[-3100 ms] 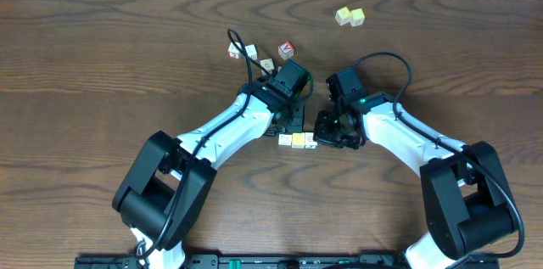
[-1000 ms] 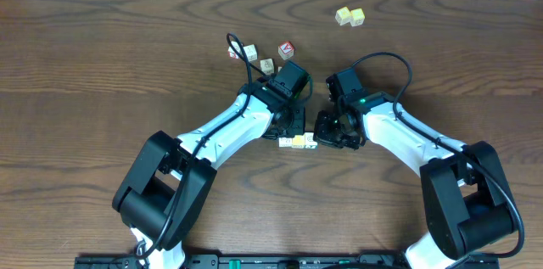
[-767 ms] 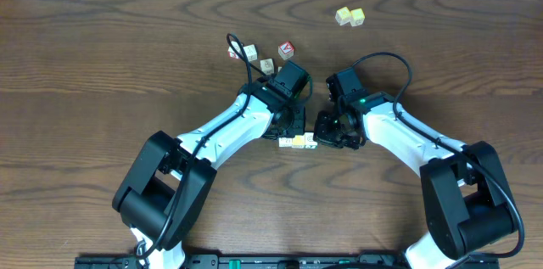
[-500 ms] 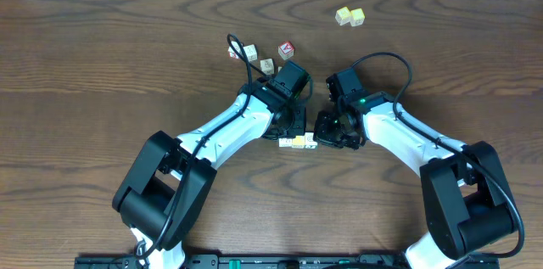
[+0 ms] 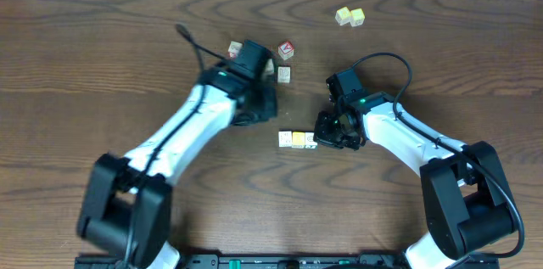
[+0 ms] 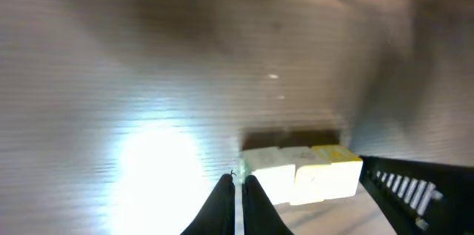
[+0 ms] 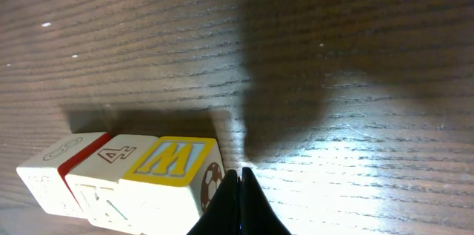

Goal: Lift 3 blocks

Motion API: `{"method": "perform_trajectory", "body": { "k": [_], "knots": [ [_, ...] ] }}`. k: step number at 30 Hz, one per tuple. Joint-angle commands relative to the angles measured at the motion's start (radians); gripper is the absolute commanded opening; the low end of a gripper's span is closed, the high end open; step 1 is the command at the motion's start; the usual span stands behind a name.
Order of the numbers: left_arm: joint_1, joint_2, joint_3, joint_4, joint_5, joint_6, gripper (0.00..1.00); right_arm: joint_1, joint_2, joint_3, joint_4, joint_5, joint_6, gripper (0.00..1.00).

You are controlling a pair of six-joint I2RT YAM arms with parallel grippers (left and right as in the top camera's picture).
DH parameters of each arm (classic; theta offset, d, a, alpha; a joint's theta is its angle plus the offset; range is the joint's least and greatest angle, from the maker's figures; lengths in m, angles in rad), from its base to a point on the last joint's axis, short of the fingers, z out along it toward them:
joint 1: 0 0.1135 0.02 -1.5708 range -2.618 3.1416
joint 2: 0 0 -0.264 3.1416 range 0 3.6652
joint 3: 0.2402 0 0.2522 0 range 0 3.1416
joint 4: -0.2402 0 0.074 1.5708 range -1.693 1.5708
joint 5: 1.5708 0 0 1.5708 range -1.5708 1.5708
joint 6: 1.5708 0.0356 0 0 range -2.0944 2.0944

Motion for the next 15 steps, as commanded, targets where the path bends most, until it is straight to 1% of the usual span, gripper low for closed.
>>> {"method": "perform_trajectory", "body": {
  "k": [1,3,4,7,11,15],
  "knots": [
    [0.063,-0.013,-0.017,-0.113,0.001,0.013,0.07,0.006,-0.024,-0.007,0.000,0.019,0.002,0.01],
    [0.066,-0.002,-0.046,-0.126,0.002,0.000,0.07,0.006,-0.024,-0.007,0.007,0.019,0.002,0.01],
    [0.062,0.006,-0.069,-0.121,0.001,-0.029,0.07,0.006,-0.024,-0.007,0.011,0.019,0.002,0.01],
    [0.041,0.034,-0.115,-0.075,0.023,-0.063,0.07,0.006,-0.024,-0.007,0.014,0.019,0.002,0.01],
    [0.013,0.061,-0.144,0.021,0.083,-0.066,0.07,0.006,-0.024,-0.007,0.013,0.019,0.002,0.01],
    [-0.008,0.067,-0.144,0.066,0.082,-0.066,0.07,0.006,-0.024,-0.007,0.009,0.018,0.003,0.01]
  ]
}}
